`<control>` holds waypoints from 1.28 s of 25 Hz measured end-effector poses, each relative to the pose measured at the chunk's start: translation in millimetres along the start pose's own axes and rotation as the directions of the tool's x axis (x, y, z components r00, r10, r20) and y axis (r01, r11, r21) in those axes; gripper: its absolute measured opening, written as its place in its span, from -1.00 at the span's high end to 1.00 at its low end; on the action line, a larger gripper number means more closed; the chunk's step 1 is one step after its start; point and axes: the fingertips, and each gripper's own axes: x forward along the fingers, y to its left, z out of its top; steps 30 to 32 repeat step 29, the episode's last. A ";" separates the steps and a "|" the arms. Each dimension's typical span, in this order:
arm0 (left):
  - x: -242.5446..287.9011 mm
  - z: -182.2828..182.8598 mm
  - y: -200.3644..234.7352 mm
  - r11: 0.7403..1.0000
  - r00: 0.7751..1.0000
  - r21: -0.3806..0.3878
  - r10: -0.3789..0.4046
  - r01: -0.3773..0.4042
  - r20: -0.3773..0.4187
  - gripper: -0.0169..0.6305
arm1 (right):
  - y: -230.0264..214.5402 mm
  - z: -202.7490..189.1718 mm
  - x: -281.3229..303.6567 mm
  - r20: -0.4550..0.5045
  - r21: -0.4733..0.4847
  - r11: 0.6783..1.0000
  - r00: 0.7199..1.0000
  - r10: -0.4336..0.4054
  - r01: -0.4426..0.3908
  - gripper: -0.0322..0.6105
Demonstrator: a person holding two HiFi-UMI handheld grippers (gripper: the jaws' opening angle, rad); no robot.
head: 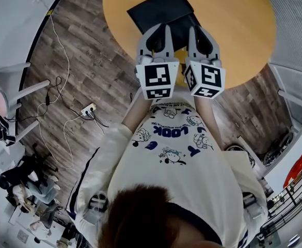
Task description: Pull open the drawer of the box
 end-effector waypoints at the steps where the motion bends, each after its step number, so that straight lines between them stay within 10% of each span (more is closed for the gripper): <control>1: 0.2 1.9 -0.6 1.000 1.000 0.002 0.000 0.000 0.004 0.89 | -0.5 1.7 -0.6 0.005 0.003 1.000 1.000 0.001 -0.001 0.76; 32: 12.7 19.8 -15.3 1.000 0.999 0.021 -0.009 0.008 0.038 0.89 | -17.0 20.4 1.9 0.052 -0.016 1.000 0.999 -0.012 0.013 0.77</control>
